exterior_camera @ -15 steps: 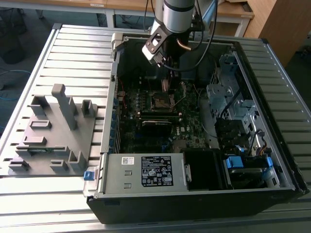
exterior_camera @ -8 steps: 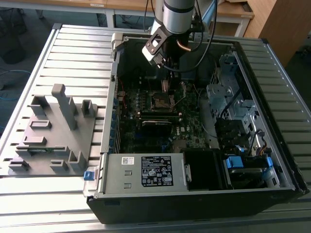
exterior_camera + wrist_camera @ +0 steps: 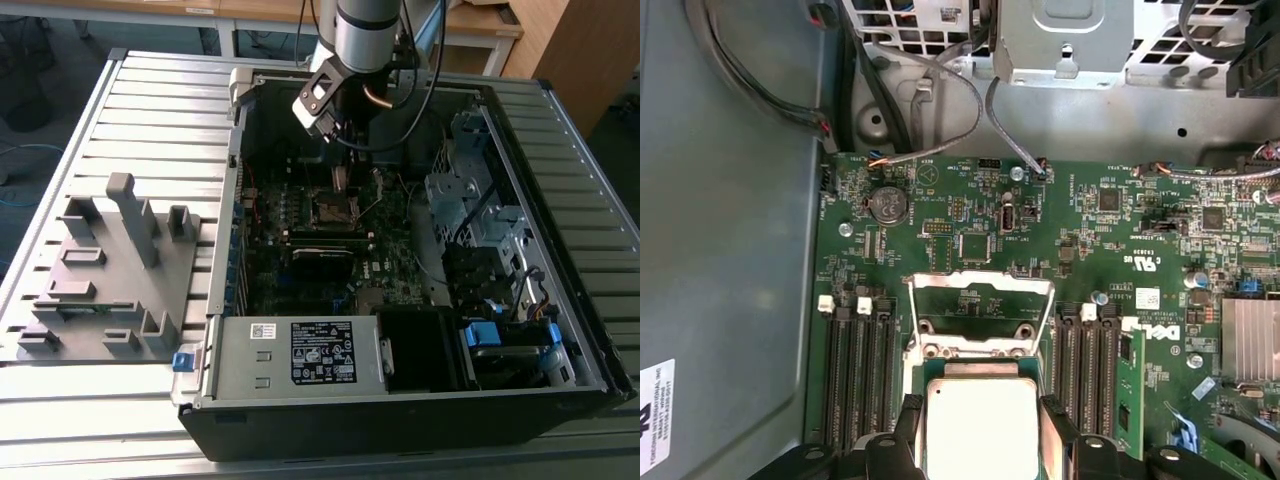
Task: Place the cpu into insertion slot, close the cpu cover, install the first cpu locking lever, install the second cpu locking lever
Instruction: 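Place the cpu into insertion slot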
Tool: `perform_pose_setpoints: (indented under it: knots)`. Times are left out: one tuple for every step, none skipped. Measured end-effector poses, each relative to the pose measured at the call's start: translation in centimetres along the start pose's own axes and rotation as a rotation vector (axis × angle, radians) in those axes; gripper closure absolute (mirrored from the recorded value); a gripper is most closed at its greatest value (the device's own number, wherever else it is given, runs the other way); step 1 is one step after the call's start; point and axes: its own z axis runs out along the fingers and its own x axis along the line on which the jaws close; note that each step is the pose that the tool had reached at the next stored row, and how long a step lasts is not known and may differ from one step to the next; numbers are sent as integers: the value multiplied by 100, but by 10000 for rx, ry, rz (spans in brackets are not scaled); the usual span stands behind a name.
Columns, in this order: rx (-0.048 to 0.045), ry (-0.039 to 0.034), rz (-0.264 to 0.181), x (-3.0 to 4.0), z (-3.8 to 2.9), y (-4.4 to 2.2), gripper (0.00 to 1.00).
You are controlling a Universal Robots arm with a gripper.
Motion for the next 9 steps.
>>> perform_pose_setpoints:
  knots:
    - [0,0,0,0,5,0,46]
    - [0,0,0,0,11,-1,46]
    - [0,0,0,0,16,-1,46]
    - [1,-1,0,0,19,-1,46]
    - [2,-3,0,-1,20,-1,46]
    - [3,-5,0,-1,20,-1,46]
    - [2,-4,0,-1,21,-1,46]
    - [1,-1,0,-1,22,-1,46]
    - [1,-1,0,-1,22,-1,46]
